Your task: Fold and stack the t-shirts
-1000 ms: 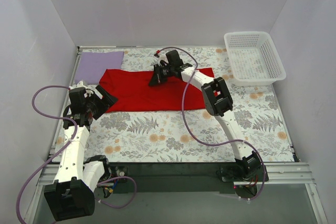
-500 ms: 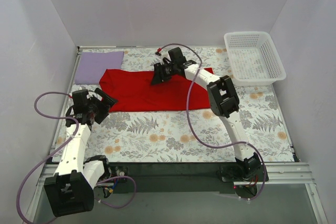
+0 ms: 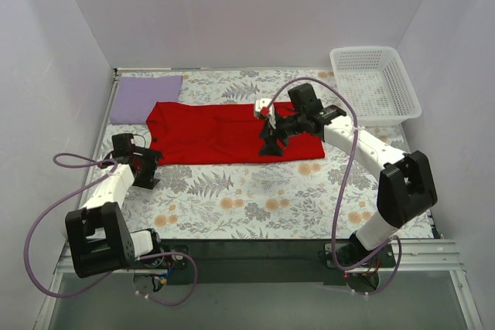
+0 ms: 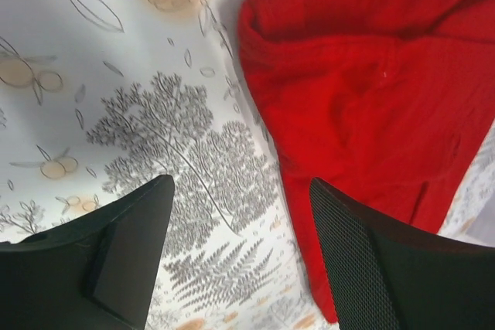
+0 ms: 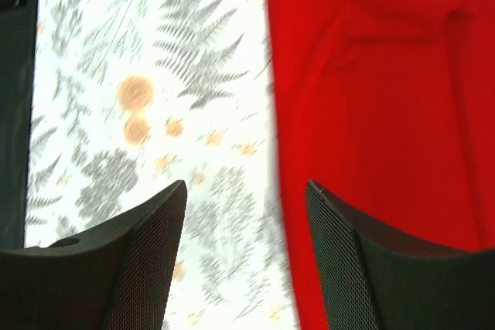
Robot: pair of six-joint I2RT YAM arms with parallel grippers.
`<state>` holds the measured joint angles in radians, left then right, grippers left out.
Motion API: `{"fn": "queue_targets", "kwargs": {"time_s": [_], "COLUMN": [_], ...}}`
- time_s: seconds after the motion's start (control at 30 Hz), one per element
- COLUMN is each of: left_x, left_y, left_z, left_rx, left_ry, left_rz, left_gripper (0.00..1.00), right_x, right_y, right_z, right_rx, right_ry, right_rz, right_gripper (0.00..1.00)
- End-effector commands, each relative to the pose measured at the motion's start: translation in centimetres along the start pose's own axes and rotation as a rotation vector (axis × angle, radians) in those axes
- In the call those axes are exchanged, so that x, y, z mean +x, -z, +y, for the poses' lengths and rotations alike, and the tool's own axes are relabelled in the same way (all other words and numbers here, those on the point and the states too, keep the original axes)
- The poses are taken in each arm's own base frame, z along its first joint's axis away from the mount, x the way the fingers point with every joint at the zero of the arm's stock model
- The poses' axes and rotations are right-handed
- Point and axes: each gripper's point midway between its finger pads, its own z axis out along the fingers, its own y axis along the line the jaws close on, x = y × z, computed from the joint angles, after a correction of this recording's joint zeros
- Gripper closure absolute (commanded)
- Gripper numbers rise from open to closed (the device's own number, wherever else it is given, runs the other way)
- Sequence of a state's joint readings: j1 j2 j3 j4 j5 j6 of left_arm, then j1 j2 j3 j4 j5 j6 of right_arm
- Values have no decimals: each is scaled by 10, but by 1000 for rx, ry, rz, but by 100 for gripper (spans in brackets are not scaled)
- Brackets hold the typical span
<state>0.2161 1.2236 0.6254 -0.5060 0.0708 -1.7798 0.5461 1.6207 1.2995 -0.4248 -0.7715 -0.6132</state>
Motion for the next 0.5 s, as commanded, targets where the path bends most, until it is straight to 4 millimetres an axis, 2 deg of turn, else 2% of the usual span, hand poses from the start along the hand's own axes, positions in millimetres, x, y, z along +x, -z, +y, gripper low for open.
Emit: {"fn": "queue_targets", "kwargs": {"time_s": [0.0,0.17,0.2,0.27,0.33,0.4,0.47], "left_x": [-29,-44,-47,-51,-56,-64,-66], "left_y": [-10,-22,-26,-29,-34,-36,-42], "left_z": [1,4,6,4,4,-4,-3], "left_rx": [-36,-86,-102,-106,-121,-111,-130], "left_ry": [37,18,20,1,-21,-39,-62], "left_rz": [-128,-158,-155,-160,-163,-173,-170], "left_gripper": [31,36,39,41,47,52,60], "right_x": [38,43,52,57,66,70,72], "right_y": [2,14,14,18,21,23,25], "right_z": [25,40,45,47,52,53,54], "right_rx": [-60,-50,-56,-47,-48,-49,-51], "right_ry": [50,127,129,186,208,217,209], "right_rz": [61,60,73,83,92,89,81], "right_gripper": [30,30,30,30,30,30,30]}}
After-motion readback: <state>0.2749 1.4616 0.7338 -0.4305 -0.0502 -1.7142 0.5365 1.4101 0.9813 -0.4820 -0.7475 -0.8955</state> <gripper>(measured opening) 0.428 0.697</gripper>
